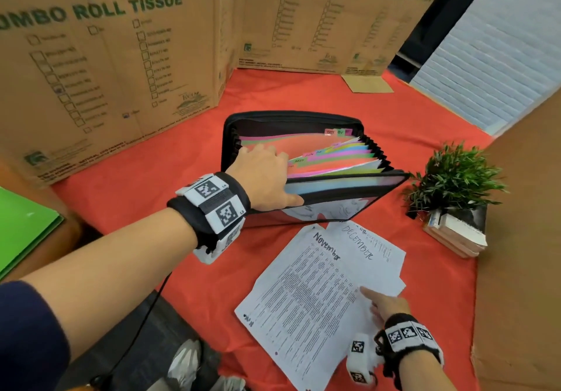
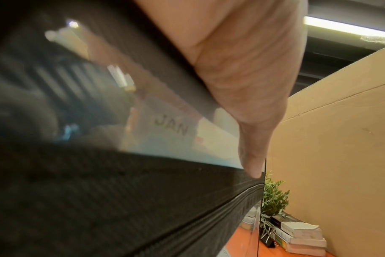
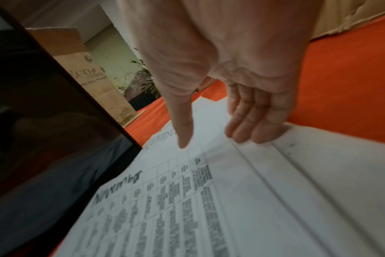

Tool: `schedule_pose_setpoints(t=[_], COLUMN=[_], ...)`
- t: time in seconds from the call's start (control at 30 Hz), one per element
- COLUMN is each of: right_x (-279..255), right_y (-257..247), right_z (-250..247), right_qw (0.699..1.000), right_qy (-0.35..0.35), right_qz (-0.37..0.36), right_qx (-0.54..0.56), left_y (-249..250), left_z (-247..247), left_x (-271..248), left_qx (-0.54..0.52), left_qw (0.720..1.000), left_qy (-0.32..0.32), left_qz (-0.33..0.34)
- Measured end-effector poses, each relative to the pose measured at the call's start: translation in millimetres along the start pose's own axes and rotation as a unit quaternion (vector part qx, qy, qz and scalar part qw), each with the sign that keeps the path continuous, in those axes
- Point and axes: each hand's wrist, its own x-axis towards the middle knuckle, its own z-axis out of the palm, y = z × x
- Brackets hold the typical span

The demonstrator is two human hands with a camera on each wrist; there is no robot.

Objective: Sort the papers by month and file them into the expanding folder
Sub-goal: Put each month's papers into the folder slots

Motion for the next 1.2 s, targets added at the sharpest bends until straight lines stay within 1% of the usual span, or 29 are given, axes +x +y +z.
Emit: schedule_pose_setpoints(t=[0.1,0.17,0.23,0.3,0.33,0.4,0.43,0.47,0.5,0.6,0.63,0.67,0.73,0.8,0.87,0.9,0.97,1.0,1.03,1.1,1.13,1.2], right_x=[-3,-16,-23,-27,-27,-26,-22,-29,-31,-41,-47,-47,-47,-34,-39,-40,-48,-53,-55,-62,-67,-86], right_y=[-4,-8,-8,-10,-12,-17,-17,-18,-17,-11,-11,-10,-13,-16,-26,-30,-36,-37,-38,-44,-50,-69], right_z=[13,24,34,40,42,38,35,33,31,28,26,24,13,-1,-17,-25,-37,-41,-45,-55,-61,-78], right_qw=[0.999,0.997,0.994,0.992,0.994,0.999,0.997,0.994,0.995,0.987,0.984,0.985,0.988,0.989,0.989,0.989,0.987,0.984,0.982,0.972,0.959,0.922], right_qy=[-0.030,-0.053,-0.093,-0.109,-0.100,-0.037,-0.014,-0.015,-0.038,-0.159,-0.171,-0.159,-0.112,-0.061,-0.029,-0.037,-0.078,-0.086,-0.072,0.003,0.056,0.161], right_qz=[0.038,0.054,0.061,0.058,0.051,0.008,-0.004,-0.011,-0.020,0.017,0.008,-0.008,-0.071,-0.132,-0.147,-0.145,-0.134,-0.135,-0.143,-0.188,-0.215,-0.255], right_qx=[-0.001,-0.002,-0.006,0.002,0.007,0.034,0.075,0.108,0.092,0.000,-0.041,-0.067,-0.076,-0.031,0.001,0.003,-0.042,-0.075,-0.098,-0.140,-0.178,-0.241], left_y=[1,1,1,1,1,1,1,1,1,0,0,-1,-1,-1,0,0,-1,-1,-2,-4,-5,-7], left_z=[0,0,0,0,-1,-2,-3,-3,-3,-3,-2,-2,-1,1,1,0,0,0,0,0,-1,-4], left_x=[-1,-2,-2,-3,-3,-4,-4,-4,-4,-4,-3,-2,-1,-2,-3,-3,-2,-2,-1,1,2,3], left_qx=[-0.008,-0.014,-0.012,-0.013,-0.016,-0.023,-0.022,-0.020,-0.019,-0.026,-0.028,-0.029,-0.029,-0.031,-0.031,-0.030,-0.029,-0.031,-0.035,-0.040,-0.040,-0.036], left_qw=[1.000,1.000,1.000,1.000,1.000,1.000,1.000,1.000,1.000,0.999,0.999,0.999,0.999,0.999,0.999,0.999,0.999,0.999,0.999,0.999,0.999,0.999], left_qy=[0.002,0.003,0.000,0.001,0.000,-0.003,-0.005,-0.007,-0.007,-0.003,-0.001,0.000,-0.002,0.002,0.008,0.009,0.008,0.007,0.006,0.004,-0.005,-0.036], left_qz=[0.000,0.001,0.005,0.006,0.007,0.008,0.010,0.012,0.014,0.022,0.027,0.033,0.042,0.040,0.032,0.028,0.023,0.021,0.018,0.013,0.011,0.001])
